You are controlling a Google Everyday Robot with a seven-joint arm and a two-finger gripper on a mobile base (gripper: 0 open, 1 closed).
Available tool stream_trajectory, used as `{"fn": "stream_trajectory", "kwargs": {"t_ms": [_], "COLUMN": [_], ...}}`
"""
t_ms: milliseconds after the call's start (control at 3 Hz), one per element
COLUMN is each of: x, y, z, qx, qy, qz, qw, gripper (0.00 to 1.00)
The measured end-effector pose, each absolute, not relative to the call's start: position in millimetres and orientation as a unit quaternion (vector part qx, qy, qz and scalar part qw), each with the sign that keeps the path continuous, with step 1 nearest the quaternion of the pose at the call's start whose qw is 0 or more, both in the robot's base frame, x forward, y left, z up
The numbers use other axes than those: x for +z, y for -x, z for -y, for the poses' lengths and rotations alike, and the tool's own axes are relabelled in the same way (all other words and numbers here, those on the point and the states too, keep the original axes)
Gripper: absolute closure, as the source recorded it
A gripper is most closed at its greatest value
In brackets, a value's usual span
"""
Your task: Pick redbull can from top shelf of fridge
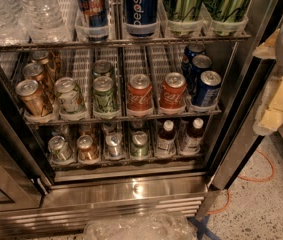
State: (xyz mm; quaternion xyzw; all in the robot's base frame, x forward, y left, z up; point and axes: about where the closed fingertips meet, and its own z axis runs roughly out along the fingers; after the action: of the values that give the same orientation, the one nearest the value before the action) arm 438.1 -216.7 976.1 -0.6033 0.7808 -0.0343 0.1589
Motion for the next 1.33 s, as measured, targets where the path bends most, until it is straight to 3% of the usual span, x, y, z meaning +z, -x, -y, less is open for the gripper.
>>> {"fn": "stream_trajectory", "kwargs": {"t_ms": [667, 1333], "x": [979, 968], "y": [-436, -430], "z": [209, 107], "qx": [-0.032, 0.068], "qy": [0.609, 0.616], "qz": [-0.775, -0.749], "qw": [0.169, 0.234], "gripper": [0.00, 0.00]}}
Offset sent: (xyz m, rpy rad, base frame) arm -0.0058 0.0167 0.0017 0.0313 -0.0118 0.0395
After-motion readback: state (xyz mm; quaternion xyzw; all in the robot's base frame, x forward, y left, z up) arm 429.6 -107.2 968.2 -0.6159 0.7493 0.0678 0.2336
